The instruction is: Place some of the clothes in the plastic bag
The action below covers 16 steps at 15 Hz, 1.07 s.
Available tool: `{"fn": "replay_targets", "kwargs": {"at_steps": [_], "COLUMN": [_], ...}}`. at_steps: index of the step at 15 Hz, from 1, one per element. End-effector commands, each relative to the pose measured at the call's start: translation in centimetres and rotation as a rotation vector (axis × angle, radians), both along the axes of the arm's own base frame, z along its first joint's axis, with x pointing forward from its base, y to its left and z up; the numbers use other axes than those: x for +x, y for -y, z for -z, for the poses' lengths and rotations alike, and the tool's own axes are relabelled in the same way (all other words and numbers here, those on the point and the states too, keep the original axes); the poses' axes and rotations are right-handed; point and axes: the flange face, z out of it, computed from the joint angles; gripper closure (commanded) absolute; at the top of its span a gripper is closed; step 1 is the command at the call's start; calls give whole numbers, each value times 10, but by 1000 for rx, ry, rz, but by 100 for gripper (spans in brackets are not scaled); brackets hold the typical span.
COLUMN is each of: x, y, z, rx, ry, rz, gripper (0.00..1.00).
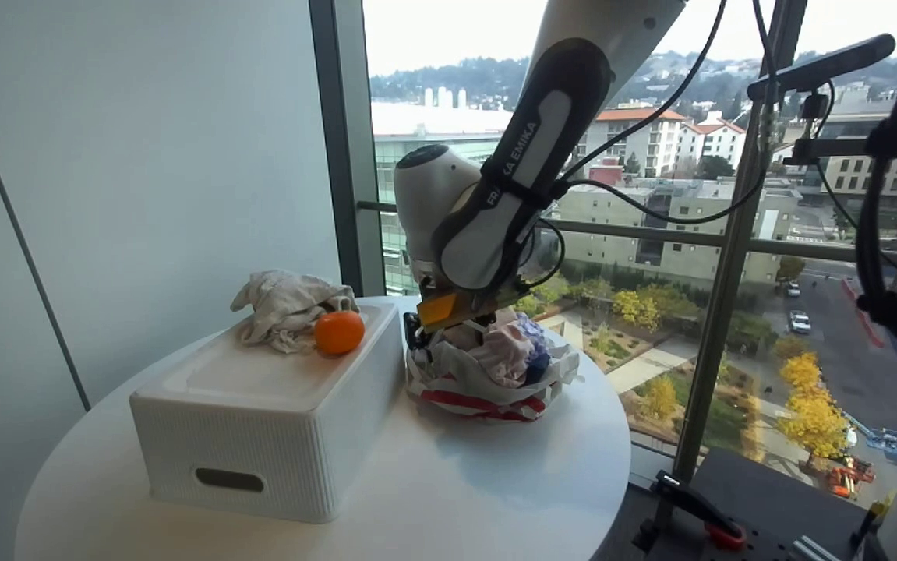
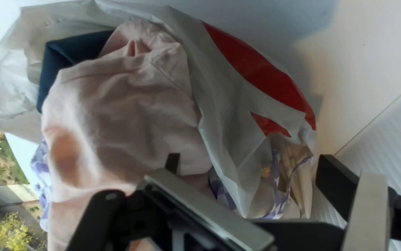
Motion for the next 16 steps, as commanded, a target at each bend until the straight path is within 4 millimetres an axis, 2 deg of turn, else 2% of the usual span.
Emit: {"fn": "replay_targets", "kwargs": {"at_steps": [1,8,13,16], "x": [22,35,34,35], "y": [1,13,2,14], "z": [9,35,41,51], "rx": [36,104,222,196], "ry": [21,-6,-17,-24], "rz": [-12,29,46,61], "gripper": [0,0,0,0]}}
